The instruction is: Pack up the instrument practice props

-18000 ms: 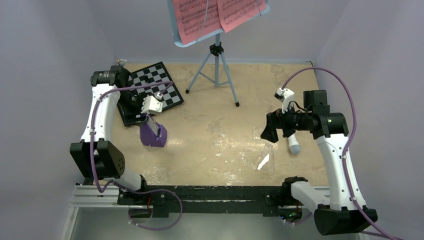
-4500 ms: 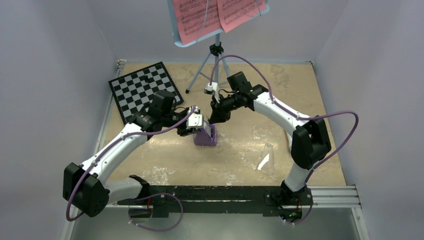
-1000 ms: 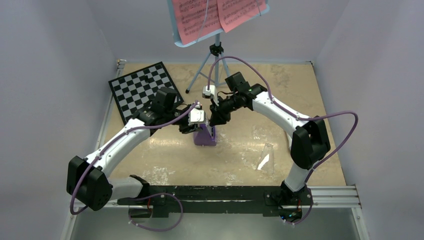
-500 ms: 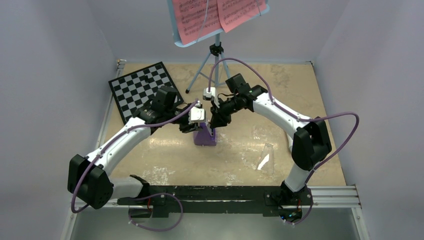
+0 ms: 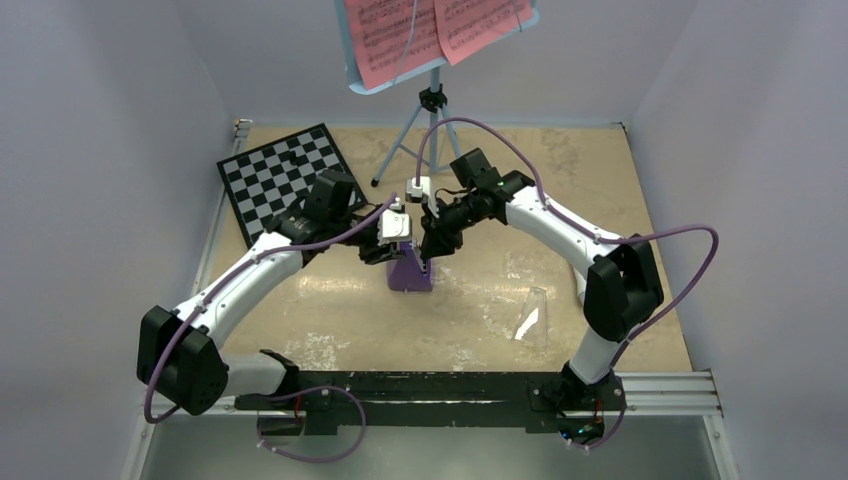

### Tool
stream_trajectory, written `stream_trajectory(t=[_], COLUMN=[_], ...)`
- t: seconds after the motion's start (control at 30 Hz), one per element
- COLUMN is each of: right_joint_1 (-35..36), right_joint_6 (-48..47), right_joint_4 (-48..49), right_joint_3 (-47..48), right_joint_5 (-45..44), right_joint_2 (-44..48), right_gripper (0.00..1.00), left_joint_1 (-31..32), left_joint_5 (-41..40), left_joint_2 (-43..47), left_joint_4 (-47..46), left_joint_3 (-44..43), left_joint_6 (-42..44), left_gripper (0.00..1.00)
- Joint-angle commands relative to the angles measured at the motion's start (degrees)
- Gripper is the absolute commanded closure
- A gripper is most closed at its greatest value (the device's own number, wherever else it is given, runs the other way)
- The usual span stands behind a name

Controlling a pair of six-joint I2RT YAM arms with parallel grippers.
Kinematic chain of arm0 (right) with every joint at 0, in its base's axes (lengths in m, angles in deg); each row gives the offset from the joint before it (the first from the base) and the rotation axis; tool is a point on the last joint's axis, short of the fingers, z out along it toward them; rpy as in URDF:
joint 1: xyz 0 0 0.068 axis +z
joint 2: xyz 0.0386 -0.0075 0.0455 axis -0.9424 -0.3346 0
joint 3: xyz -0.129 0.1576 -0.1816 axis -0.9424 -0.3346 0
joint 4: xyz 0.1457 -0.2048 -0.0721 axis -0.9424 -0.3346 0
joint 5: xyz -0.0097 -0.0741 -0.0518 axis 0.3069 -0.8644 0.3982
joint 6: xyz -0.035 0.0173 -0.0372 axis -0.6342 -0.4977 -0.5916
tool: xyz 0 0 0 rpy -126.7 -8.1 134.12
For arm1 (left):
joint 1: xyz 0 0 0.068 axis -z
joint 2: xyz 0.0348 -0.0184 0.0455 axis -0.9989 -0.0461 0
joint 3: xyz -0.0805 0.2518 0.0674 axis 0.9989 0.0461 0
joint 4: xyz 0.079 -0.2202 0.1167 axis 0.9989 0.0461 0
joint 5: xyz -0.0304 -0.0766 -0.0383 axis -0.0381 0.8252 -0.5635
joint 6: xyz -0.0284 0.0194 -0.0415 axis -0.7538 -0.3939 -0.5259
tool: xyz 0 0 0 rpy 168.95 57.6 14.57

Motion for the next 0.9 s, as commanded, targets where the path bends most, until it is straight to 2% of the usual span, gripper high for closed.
stream_trajectory(t=[0.0,0.47,0.67,0.77,0.87], right_joint_1=[1.1,0.4,-3.2,-5.9,-6.4], right_joint_6=[-0.6,2.4,5.1,8.0,6.8], right_joint_4=[0.0,-1.4,-3.3,-2.8,-2.4], right_joint_3=[-0.1,-1.1,0.0,0.2,-0.5], right_joint_5=[4.3,3.4,1.4,0.3,0.5], right_joint_2=[3.4,6.2,6.8,5.8,4.8], right_gripper=[0.72,0.72,0.72,0.66,0.60], left_joint_1=[0.1,0.1,0.1,0.1,0.1], left_joint_5=[-3.9,-2.9,-2.7,-2.4,-2.2], left_joint_2=[-2.8,-3.1,-2.3,-1.9,-1.8], left_joint_4=[2.4,1.7,2.3,2.6,2.7], left_joint_3=[0.4,0.6,1.1,1.3,1.8], left_joint_6=[-0.2,-0.2,0.6,1.1,1.4], left_gripper=[1.00,1.00,1.00,1.00,1.00])
